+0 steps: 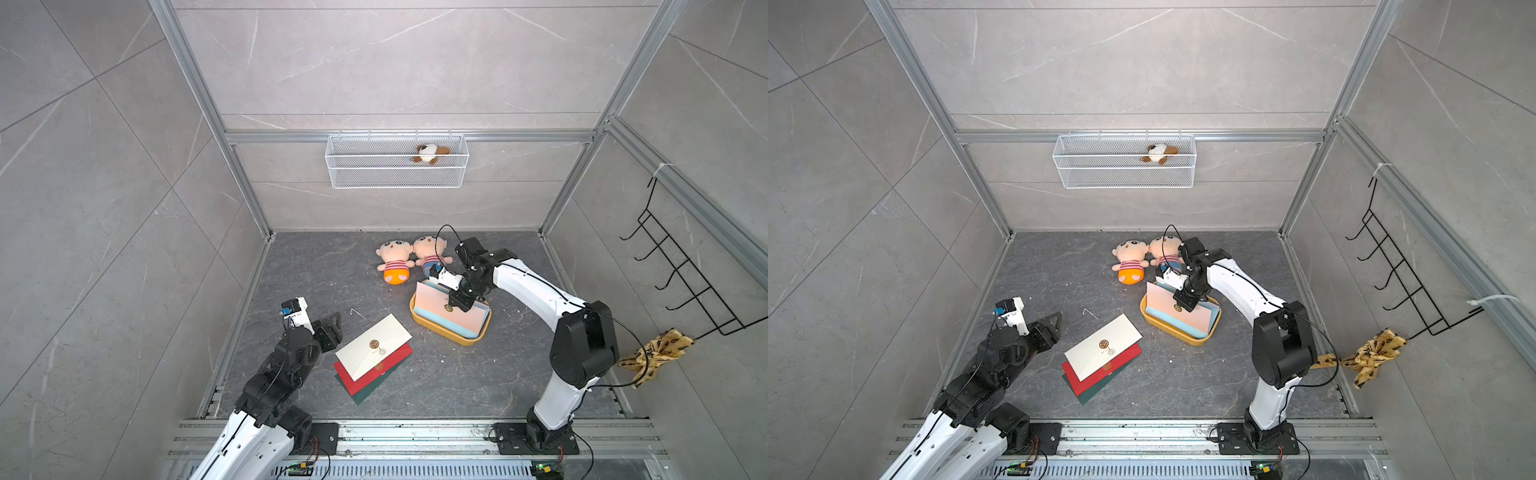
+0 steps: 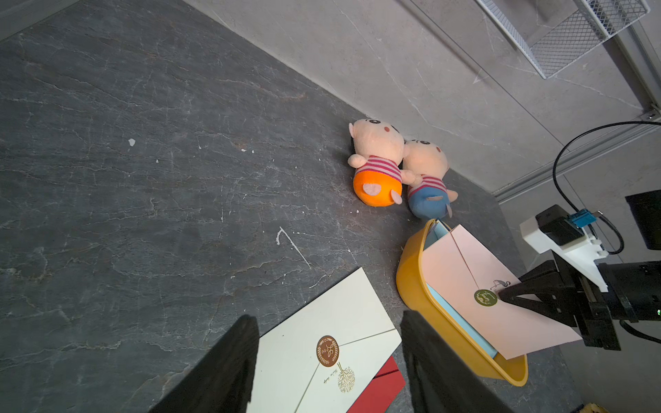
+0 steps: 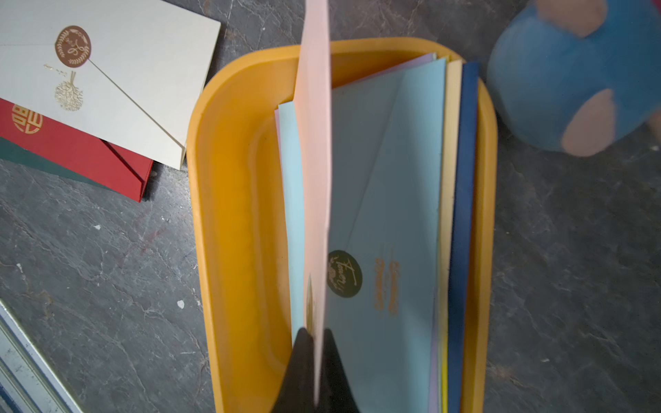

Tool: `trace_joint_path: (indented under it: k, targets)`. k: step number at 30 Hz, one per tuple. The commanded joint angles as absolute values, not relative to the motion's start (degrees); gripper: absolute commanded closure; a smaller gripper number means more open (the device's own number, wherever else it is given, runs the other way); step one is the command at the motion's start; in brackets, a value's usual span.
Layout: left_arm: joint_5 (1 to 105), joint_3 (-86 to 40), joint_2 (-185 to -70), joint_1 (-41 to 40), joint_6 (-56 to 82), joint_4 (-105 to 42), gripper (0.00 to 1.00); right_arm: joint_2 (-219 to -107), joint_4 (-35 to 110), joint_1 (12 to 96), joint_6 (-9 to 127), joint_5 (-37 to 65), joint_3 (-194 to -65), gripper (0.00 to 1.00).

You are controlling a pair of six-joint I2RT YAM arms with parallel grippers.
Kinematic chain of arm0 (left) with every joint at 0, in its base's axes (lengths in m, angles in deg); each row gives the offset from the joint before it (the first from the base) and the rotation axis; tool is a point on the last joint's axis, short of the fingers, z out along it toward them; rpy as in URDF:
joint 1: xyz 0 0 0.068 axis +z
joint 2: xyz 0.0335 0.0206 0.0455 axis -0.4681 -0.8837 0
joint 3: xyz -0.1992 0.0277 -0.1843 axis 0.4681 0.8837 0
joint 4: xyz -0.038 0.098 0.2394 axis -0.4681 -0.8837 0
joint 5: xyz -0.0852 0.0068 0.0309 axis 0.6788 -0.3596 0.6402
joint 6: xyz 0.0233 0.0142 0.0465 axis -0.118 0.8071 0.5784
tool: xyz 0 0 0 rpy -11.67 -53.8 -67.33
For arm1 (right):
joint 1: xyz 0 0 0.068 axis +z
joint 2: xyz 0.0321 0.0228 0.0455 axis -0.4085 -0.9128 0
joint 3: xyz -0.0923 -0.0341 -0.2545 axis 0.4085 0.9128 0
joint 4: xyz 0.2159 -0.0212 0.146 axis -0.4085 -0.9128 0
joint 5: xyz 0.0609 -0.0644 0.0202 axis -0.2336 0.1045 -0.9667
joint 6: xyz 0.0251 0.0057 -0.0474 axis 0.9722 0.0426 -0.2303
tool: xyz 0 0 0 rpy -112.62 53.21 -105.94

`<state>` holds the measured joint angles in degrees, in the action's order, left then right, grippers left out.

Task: Put the sealed envelopes into the storage box
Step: Place the envelope in the storage box.

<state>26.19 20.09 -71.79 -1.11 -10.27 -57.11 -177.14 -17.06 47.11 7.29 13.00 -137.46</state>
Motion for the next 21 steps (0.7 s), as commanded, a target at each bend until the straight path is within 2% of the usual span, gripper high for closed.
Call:
trace_joint_path:
  k: [1,3,7,13,17,21]
  targets:
    - [25.33,20.25,-71.66,-1.53,-10.73,-56.34,0.32,-177.47,-16.24,47.23,8.32,11.51,-136.89,0.83]
    - [25.29,20.28,-71.72,-1.62,-11.12,-56.39,0.32,-177.09,-16.51,47.19,8.91,12.49,-137.14,0.65]
    - [24.99,20.23,-72.16,-1.63,-12.34,-57.08,0.31,-174.16,-14.02,47.22,12.2,14.54,-137.42,0.52]
    - [26.04,22.4,-74.63,-1.64,-19.55,-58.77,0.31,-168.29,-9.82,47.23,23.98,12.29,-137.46,0.5]
    - [28.43,27.03,-76.87,-1.69,-25.42,-57.77,0.31,-165.73,-5.58,47.84,39.45,6.38,-135.37,0.5]
    - [30.91,30.17,-80.02,-1.68,-28.92,-57.35,0.31,-165.45,-0.99,53.99,50.37,3.67,-131.87,0.51]
